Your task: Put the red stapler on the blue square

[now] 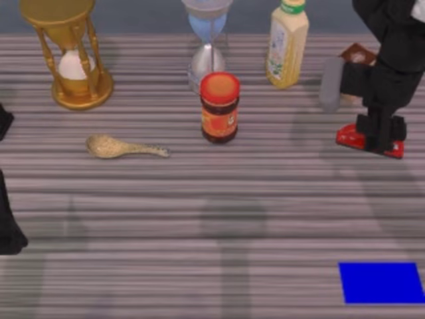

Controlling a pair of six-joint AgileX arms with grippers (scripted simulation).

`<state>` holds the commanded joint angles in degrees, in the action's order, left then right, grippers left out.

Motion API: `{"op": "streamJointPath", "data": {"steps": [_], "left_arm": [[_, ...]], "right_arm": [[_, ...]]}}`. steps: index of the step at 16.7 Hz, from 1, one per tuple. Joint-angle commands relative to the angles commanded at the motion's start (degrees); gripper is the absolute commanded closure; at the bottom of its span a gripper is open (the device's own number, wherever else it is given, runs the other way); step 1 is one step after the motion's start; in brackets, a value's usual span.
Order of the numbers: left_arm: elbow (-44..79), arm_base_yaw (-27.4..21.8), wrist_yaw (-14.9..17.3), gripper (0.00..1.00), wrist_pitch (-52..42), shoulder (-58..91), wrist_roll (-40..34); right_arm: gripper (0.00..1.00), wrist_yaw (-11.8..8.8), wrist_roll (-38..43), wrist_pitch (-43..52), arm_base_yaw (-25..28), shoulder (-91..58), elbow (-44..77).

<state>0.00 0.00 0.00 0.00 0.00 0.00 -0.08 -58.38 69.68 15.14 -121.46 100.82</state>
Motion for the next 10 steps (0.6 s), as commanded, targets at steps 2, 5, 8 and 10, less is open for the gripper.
{"op": "streamJointPath", "data": {"steps": [2,5,8,10], "left_arm": [[0.0,0.0,0.0,0.00,0.0,0.0,0.0],[0.0,0.0,0.0,0.00,0.0,0.0,0.0],[0.0,0.0,0.0,0.00,0.0,0.0,0.0],[0.0,0.0,0.0,0.00,0.0,0.0,0.0]], "right_arm": [[1.00,0.0,-0.5,-0.5,0.7,3.1,-3.2],[1.00,0.1,-2.1,-1.3,2.8,11.7,-12.5],[1.00,0.2,-4.4,-2.2,5.7,22.5,-25.5],[1.00,0.3,-6.0,-2.7,7.6,29.0,-32.3]]}}
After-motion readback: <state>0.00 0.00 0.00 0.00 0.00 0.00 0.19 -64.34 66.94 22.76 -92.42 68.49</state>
